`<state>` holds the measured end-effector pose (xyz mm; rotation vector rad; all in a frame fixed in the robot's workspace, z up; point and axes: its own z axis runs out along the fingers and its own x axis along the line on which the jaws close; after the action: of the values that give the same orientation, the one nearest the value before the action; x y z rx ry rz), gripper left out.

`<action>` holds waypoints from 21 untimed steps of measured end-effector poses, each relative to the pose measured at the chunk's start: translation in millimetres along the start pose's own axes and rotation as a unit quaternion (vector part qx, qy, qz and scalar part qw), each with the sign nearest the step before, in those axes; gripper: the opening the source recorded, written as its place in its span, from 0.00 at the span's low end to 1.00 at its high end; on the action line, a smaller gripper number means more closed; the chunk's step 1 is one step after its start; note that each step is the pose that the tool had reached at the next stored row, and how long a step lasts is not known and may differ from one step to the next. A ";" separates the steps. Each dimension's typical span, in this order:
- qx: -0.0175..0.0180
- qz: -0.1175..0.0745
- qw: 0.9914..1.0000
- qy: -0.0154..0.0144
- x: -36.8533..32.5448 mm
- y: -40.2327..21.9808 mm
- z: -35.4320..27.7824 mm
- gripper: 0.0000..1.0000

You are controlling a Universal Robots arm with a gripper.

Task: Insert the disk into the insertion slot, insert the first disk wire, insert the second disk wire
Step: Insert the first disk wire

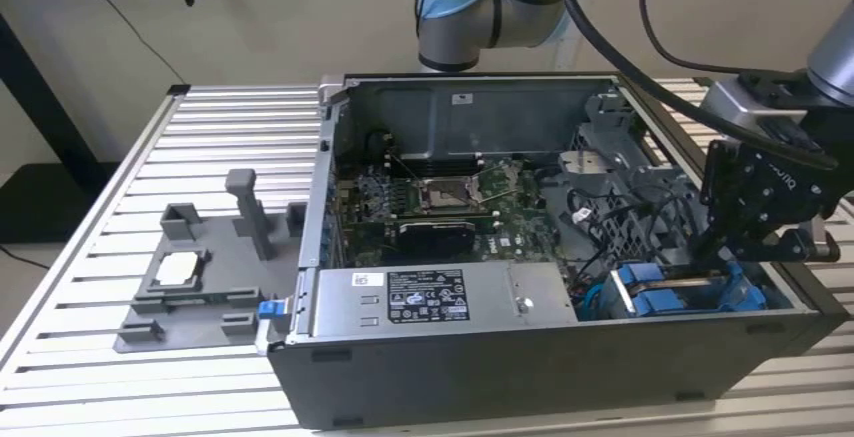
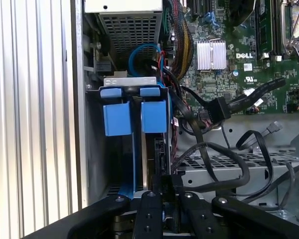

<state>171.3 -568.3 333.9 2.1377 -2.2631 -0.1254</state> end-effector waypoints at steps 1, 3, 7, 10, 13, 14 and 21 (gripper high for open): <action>0.000 0.000 1.000 0.000 0.0 0.0 0.3 0.19; 0.000 0.000 1.000 0.000 0.0 0.0 0.4 0.19; 0.000 0.000 1.000 -0.001 0.0 -0.1 2.0 0.20; 0.000 0.000 1.000 0.000 0.0 -0.1 1.5 0.26; 0.000 0.000 1.000 0.000 0.0 0.0 0.6 0.26; 0.000 0.000 1.000 0.000 -0.1 0.1 -0.9 0.26; 0.000 0.000 1.000 0.000 -0.8 1.5 -19.0 0.26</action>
<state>171.3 -568.3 353.0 2.1380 -2.2632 -0.1261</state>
